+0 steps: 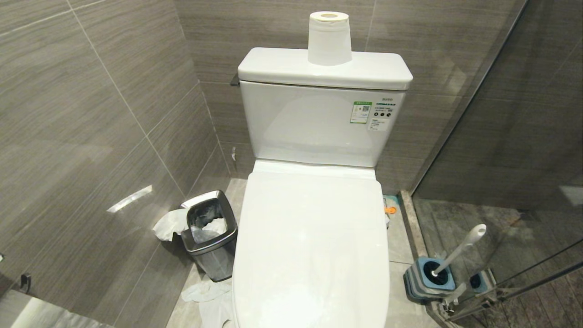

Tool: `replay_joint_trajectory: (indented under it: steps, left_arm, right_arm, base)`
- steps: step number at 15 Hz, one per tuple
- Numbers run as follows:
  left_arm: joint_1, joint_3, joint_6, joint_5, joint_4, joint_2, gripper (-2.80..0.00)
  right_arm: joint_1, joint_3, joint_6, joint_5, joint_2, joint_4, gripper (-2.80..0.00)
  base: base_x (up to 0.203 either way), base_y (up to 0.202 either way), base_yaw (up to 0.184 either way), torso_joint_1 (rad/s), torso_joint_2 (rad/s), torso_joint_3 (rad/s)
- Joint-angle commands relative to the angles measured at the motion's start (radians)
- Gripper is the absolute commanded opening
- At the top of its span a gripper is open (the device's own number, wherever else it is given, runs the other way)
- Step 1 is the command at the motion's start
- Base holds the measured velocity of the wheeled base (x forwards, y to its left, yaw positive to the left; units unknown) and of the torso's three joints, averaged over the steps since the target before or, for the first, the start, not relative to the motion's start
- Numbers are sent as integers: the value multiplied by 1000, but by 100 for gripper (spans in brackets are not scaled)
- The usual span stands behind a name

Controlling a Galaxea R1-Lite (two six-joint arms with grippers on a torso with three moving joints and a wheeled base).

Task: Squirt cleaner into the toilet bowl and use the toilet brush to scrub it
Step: Use the left hand to lift the toilet lid slightly

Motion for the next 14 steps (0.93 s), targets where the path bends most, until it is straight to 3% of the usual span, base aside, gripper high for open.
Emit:
replay_joint_trajectory:
  steps: [1,6,10,12,14]
  left_arm:
    - [20,-43,10,-4,0,165,-280]
    - [32,-167,54,-8,0,456,-280]
    - [1,-172,228,5,8,581,-280]
    - [-33,-159,289,70,10,636,-280]
    - [-115,-157,329,158,11,681,-280]
  right_arm:
    - [0,-1,0,0,0,-1,-280]
    - [0,1,0,0,0,-1,-280]
    - [0,-1,0,0,0,-1,-280]
    - [0,1,0,1,0,-1,-280]
    - [0,-1,0,0,0,-1,-280]
  base:
    - [0,0,0,0,0,0]
    - [0,0,0,0,0,0]
    - [0,0,0,0,0,0]
    - [0,0,0,0,0,0]
    - [0,0,0,0,0,0]
